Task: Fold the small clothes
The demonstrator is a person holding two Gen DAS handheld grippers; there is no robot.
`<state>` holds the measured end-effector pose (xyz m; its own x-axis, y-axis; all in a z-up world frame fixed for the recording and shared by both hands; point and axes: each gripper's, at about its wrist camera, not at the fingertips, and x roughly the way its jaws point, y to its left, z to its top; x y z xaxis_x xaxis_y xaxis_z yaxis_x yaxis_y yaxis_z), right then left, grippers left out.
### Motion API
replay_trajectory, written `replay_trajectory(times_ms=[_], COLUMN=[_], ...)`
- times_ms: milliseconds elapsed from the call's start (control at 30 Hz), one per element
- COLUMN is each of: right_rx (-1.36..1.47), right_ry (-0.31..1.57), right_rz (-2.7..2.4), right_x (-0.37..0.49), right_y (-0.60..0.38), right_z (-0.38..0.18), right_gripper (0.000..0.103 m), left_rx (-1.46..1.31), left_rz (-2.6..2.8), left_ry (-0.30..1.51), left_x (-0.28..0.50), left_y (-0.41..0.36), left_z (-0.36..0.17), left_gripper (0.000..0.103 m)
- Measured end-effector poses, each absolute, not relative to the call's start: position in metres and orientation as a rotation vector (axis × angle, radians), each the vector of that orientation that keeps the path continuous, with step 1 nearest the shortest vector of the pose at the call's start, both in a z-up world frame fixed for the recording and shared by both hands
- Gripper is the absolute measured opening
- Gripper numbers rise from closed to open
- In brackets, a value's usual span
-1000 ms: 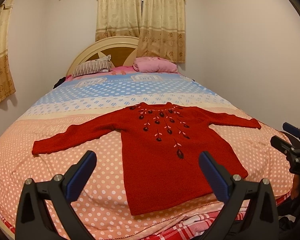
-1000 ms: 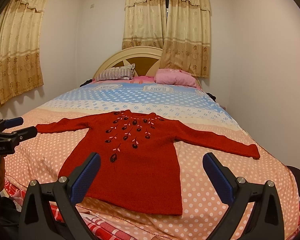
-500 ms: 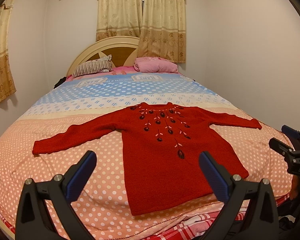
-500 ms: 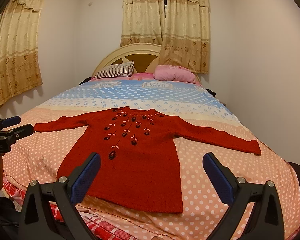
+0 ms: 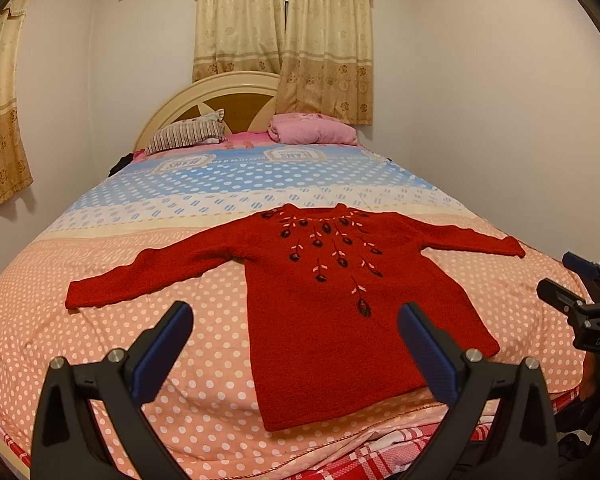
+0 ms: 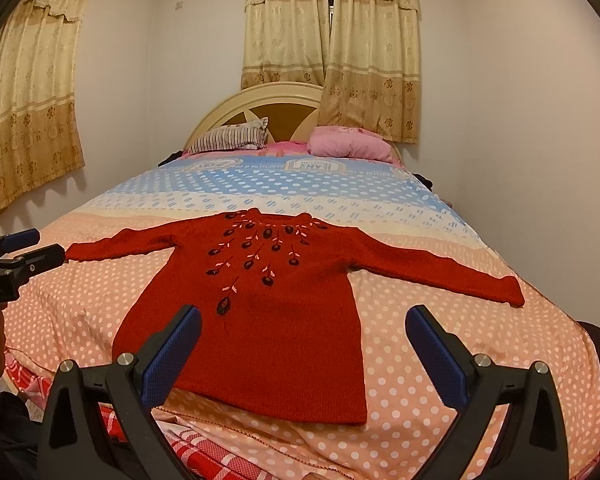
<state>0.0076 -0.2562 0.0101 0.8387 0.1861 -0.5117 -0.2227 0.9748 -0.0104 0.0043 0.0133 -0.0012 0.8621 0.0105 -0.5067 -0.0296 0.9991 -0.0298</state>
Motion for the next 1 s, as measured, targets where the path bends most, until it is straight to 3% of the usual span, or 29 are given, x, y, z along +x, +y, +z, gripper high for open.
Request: replay_trajectory(times_ms=[1000], right_rx=[-0.045], right_ry=[0.621], right_rz=[0.206], right_x=[0.047], right_y=[-0.28], right_z=[-0.015], right_gripper=[0.102], left_rx=[0.005], left_rz=[0.051], left_ry=[0.581], left_x=[0.043], left_y=[0.02], left_z=[-0.022], left_gripper=[0.103])
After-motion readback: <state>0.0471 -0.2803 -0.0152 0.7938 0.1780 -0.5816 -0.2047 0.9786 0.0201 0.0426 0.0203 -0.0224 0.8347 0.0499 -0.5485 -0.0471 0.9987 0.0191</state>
